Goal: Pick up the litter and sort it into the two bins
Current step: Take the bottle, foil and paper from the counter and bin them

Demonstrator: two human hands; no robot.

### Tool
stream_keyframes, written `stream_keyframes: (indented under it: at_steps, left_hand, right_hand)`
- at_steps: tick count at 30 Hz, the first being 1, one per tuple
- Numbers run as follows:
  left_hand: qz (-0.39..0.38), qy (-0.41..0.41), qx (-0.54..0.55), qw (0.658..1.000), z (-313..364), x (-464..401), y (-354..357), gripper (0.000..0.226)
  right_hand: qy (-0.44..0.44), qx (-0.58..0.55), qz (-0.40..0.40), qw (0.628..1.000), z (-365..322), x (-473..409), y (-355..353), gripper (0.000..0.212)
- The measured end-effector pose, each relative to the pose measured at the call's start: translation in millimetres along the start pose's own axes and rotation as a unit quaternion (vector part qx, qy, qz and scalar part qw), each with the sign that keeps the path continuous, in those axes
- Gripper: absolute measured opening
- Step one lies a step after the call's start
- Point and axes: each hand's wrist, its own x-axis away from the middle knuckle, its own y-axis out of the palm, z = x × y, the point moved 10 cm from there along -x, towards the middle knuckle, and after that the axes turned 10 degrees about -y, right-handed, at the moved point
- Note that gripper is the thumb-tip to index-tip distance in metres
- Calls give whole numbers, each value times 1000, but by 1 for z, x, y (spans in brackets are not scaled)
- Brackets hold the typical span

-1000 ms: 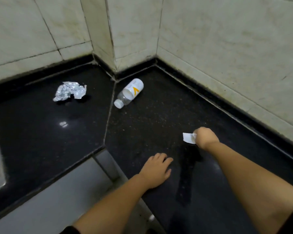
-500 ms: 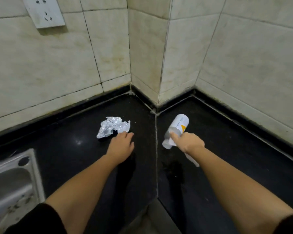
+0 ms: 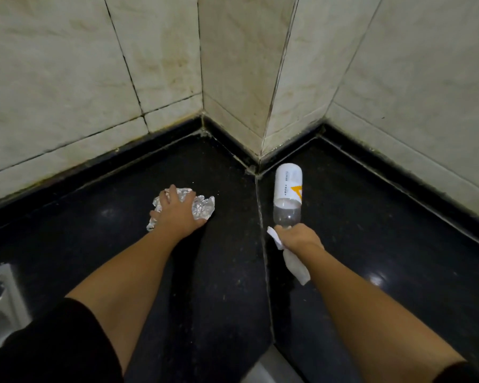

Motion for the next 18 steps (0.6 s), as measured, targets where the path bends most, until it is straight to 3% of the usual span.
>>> stream_keyframes:
  at_steps: [7, 14, 18]
  left_hand:
    - [-23, -23, 13, 999, -4, 13, 10, 60]
    - [-9, -69, 84, 994, -13, 93, 27, 47]
    - [40, -120, 130, 983, -31, 162, 17, 45]
  right_hand:
    - [-20, 3, 10, 1000, 13, 3, -15, 47]
    - [-125, -44, -35, 991, 3, 29, -31, 40]
    - [-192, -50, -72, 977, -13, 56, -28, 42]
